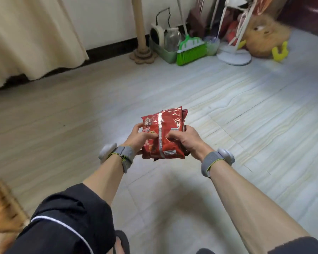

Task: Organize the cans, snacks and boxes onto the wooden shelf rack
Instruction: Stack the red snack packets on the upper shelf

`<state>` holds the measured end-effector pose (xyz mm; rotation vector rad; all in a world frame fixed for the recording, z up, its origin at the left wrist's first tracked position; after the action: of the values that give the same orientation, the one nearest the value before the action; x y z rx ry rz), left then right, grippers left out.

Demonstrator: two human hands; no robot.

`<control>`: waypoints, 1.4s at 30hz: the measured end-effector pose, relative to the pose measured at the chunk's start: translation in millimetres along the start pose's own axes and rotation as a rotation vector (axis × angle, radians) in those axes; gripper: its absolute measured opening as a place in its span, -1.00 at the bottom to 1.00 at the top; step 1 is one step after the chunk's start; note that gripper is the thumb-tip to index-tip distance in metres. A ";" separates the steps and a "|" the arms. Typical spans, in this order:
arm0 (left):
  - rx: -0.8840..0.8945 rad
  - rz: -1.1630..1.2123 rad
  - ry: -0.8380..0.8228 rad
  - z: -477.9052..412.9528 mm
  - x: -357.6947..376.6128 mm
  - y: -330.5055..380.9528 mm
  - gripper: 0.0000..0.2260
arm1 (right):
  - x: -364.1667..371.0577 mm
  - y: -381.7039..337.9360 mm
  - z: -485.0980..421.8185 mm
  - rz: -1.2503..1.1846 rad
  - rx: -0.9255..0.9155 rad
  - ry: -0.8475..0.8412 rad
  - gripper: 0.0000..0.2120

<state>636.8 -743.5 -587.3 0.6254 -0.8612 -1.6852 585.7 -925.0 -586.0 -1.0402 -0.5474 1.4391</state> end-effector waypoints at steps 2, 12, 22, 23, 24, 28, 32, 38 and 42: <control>0.079 0.024 0.061 50.0 -23.8 30.1 -0.42 | 18.8 -42.3 33.7 0.022 -0.107 0.015 -0.42; 0.406 -0.023 0.443 234.1 -152.6 109.8 -0.69 | 122.2 -206.5 182.5 0.230 -0.639 0.121 -0.38; 0.435 0.388 0.208 367.2 -209.1 100.4 -0.41 | 203.9 -244.3 281.9 0.112 -0.675 -0.366 -0.56; 0.404 0.387 0.197 363.9 -214.5 96.0 -0.33 | 205.4 -245.6 282.0 0.129 -0.689 -0.328 -0.65; 0.390 0.384 0.211 370.9 -219.5 92.4 -0.31 | 206.7 -248.6 289.6 0.129 -0.708 -0.301 -0.72; 0.427 0.374 0.263 389.3 -242.7 87.6 -0.48 | 213.3 -257.4 314.3 0.053 -0.725 -0.342 -0.59; 0.463 0.528 0.206 419.2 -262.8 82.1 -0.60 | 226.9 -261.8 325.7 0.173 -0.588 -0.368 -0.17; 0.501 0.505 0.281 477.7 -306.9 75.5 -0.73 | 279.9 -267.9 366.3 0.138 -0.472 -0.791 -0.50; 0.463 0.536 0.322 502.7 -331.7 62.7 -0.61 | 313.9 -279.6 379.7 0.173 -0.597 -0.728 -0.15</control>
<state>377.0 -318.4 -243.2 0.8579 -1.0745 -0.8777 452.9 -484.7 -255.3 -1.0044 -1.5108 1.8602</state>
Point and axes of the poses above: each hand's wrist, its own z-axis away from the middle knuckle, its own x-axis out of the palm, y = z × x, the point moved 2 cm from there along -z, towards the middle knuckle, and after that the axes turned 6 degrees about z, right-handed, at the moved point
